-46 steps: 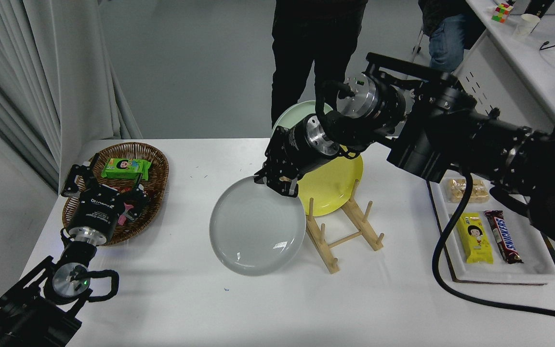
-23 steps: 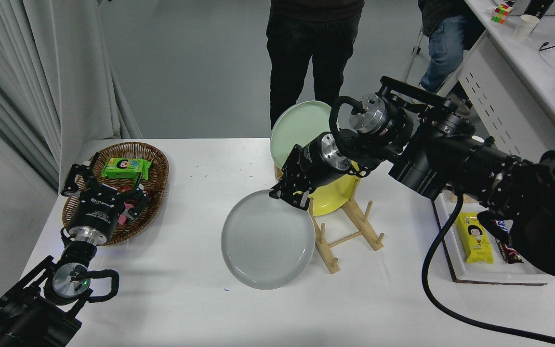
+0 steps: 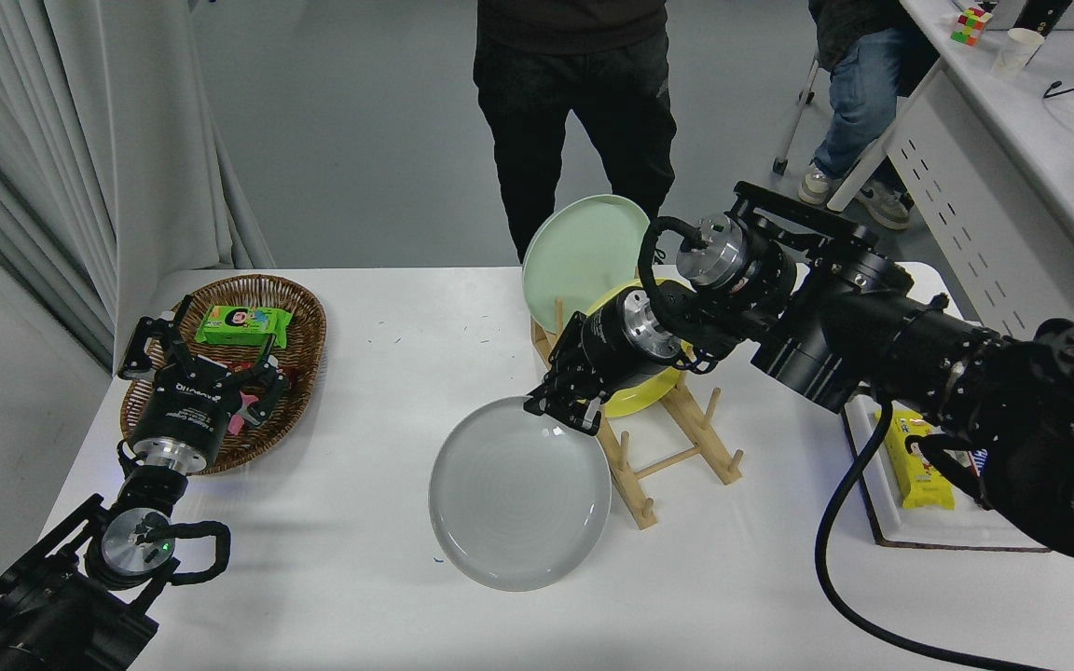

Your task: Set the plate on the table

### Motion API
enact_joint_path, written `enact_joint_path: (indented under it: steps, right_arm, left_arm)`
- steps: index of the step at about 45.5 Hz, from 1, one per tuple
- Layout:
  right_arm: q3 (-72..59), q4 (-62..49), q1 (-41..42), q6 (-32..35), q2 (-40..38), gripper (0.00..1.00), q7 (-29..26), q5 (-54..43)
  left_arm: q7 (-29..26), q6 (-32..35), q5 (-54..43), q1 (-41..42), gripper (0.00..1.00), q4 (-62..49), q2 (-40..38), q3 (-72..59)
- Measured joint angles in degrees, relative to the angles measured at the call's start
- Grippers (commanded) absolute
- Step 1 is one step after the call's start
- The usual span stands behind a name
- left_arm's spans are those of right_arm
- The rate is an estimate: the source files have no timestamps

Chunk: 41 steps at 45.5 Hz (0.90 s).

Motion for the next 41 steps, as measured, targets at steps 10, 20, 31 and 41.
enact_joint_path:
  steps: [10, 20, 31, 41]
  right_arm:
    - [0.05, -0.29, -0.88, -0.29, 0.01, 0.0, -0.02, -0.19]
    - [0.07, -0.17, -1.65, -1.37, 0.01, 0.0, -0.03, -0.2]
    - [0.01, 0.1, -3.2, -1.35, 0.01, 0.0, -0.04, -0.55]
    - [0.0, 0.46, -4.36, -0.97, 0.01, 0.0, -0.04, -0.82]
  left_arm:
    - [0.0, 0.0, 0.0, 0.0, 0.98, 0.0, 0.0, 0.0]
    - [0.0, 0.0, 0.0, 0.0, 0.98, 0.0, 0.0, 0.0]
    - [0.0, 0.0, 0.0, 0.0, 0.98, 0.0, 0.0, 0.0]
    - [0.0, 0.0, 0.0, 0.0, 0.98, 0.0, 0.0, 0.0]
